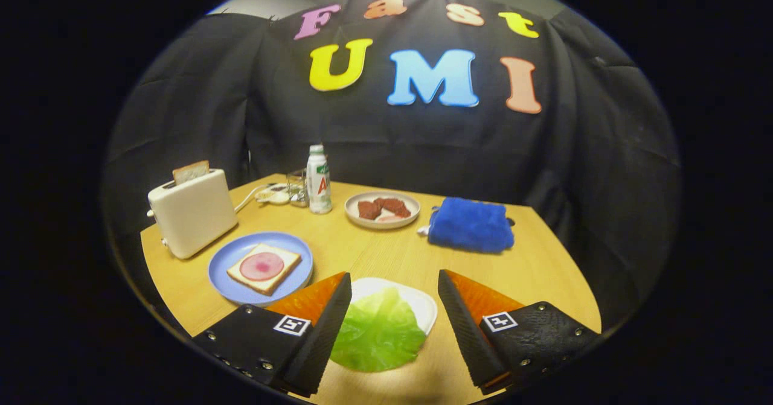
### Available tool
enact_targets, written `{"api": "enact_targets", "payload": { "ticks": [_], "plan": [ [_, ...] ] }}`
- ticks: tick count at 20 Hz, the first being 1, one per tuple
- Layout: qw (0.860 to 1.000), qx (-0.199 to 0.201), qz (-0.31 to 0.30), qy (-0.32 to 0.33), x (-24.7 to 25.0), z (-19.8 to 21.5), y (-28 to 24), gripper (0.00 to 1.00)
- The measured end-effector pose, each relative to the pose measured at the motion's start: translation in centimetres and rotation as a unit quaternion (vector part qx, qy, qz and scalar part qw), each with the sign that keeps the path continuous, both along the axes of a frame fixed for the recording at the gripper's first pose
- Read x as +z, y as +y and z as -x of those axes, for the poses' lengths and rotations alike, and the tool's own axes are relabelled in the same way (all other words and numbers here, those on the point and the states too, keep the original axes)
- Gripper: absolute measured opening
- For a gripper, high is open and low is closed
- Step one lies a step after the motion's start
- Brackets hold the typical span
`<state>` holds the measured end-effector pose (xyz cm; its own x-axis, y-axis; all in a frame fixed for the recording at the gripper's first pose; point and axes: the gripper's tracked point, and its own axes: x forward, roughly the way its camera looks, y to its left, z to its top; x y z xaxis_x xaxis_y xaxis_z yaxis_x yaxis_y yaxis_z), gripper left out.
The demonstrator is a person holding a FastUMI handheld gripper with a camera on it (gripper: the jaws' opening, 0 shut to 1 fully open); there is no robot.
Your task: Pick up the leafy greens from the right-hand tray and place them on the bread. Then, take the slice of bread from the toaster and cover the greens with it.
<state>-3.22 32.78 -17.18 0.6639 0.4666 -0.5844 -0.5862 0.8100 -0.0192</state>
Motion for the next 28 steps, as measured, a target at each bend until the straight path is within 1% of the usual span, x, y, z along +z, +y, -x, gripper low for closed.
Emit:
{"api": "enact_targets", "payload": {
  "ticks": [2, 4, 6, 8, 10, 11, 13, 14, 15, 16, 17, 18, 19, 21, 22, 23, 24, 26, 28],
  "plan": [
    [0.998, 0.01, 0.032, 0.049, -3.1, 0.8, 0.7, 0.88],
    [0.994, 0.011, 0.057, 0.091, -5.3, 1.1, 0.9, 0.89],
    [0.991, 0.012, 0.082, 0.109, -6.8, 1.0, 1.0, 0.89],
    [0.987, 0.012, 0.102, 0.125, -8.3, 1.9, 0.8, 0.88],
    [0.987, 0.003, 0.089, 0.136, -8.7, 1.5, 1.2, 0.9],
    [0.986, -0.001, 0.083, 0.145, -8.5, 1.6, 0.9, 0.88],
    [0.986, 0.002, 0.08, 0.143, -8.6, 1.5, 1.1, 0.89],
    [0.987, 0.001, 0.082, 0.141, -9.3, 1.8, 1.1, 0.84],
    [0.988, 0.003, 0.08, 0.133, -8.5, 1.6, 1.2, 0.79],
    [0.987, 0.002, 0.083, 0.135, -8.7, 1.7, 1.1, 0.79],
    [0.988, 0.002, 0.07, 0.14, -8.6, 1.8, 1.5, 0.79],
    [0.988, -0.014, 0.065, 0.138, -8.3, 1.8, 1.2, 0.6],
    [0.988, -0.015, 0.07, 0.139, -8.6, 1.7, 1.4, 0.42],
    [0.987, -0.016, 0.084, 0.134, -8.7, 1.8, 1.4, 0.4],
    [0.989, -0.013, 0.072, 0.126, -8.4, 1.7, 1.9, 0.4],
    [0.989, -0.028, 0.064, 0.13, -8.9, 1.3, 2.2, 0.4],
    [0.99, -0.029, 0.062, 0.123, -8.1, 1.7, 2.0, 0.02],
    [0.991, -0.021, 0.06, 0.117, -8.5, 1.7, 2.1, 0.02],
    [0.991, -0.041, 0.04, 0.122, -8.2, 1.5, 1.9, 0.02]
  ]
}}
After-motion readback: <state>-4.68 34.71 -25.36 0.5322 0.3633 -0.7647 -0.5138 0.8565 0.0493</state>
